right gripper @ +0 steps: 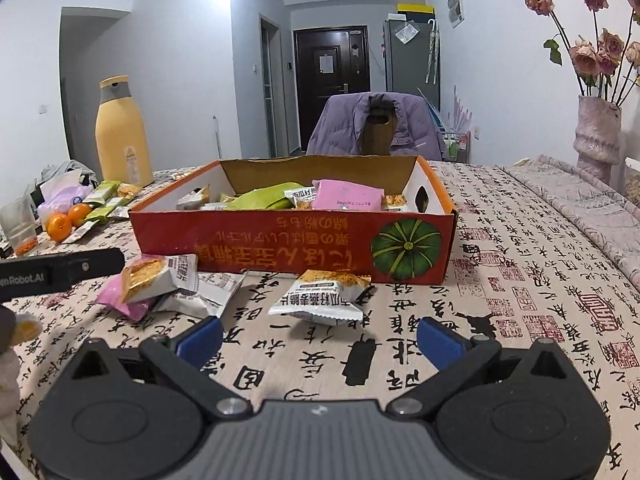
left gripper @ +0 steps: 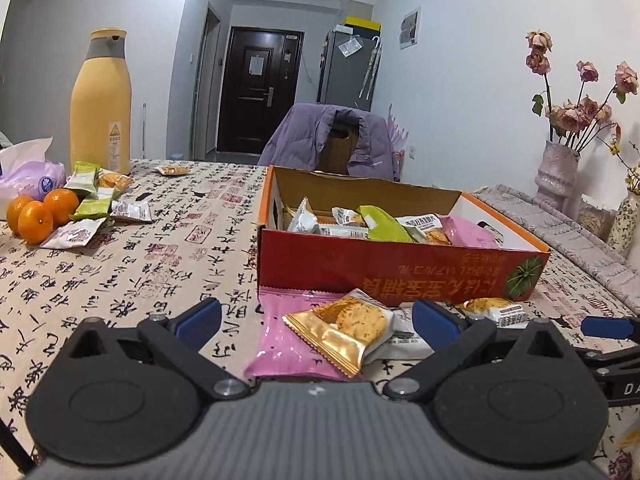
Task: Organize snacks
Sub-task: 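Move both tools back down to the remaining snack packets, then grasp the pumpkin-seed crisp packet with the right tool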
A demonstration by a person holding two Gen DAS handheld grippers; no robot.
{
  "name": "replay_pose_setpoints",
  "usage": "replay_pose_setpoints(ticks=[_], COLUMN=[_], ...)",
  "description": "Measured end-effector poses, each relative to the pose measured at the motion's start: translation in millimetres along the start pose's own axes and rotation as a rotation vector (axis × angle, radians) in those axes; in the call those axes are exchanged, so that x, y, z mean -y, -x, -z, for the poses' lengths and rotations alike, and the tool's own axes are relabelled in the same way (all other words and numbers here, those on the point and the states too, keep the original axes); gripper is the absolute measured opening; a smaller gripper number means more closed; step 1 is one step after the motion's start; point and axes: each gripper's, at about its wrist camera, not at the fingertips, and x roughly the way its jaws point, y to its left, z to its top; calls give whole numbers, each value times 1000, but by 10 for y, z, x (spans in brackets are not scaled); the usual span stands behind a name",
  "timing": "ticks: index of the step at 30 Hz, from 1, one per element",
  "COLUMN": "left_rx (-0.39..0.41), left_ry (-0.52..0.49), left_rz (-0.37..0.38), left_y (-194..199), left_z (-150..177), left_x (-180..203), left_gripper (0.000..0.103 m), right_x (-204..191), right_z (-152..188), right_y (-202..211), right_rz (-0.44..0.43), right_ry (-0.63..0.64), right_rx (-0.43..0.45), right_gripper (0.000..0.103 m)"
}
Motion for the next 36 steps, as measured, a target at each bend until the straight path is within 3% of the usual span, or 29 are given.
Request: replay_pose_setpoints(ticks=[18, 24, 31, 35, 36], left_rx=[5, 5, 5, 1, 0], left_ry=[37, 44, 49, 47, 47], left_rz=[9, 20, 31, 29, 28], left_y=[-69, -64, -63, -73, -74], left_z=[51, 57, 63, 61, 60], left_x=[-72, -85, -93, -89, -89], left_gripper=[103, 103, 103, 103, 103], right_x=[-83, -102, -64, -3, 4], right_z=[-328, -401, -376, -360, -354], right_y=[-526, -756, -894, -900, -898], right_rz=[88, 118, 135, 113, 108], right_ry=[5, -7, -37, -70, -73], right_rx=[-74, -116, -163, -164, -159], right_gripper=[100, 90, 67, 49, 48])
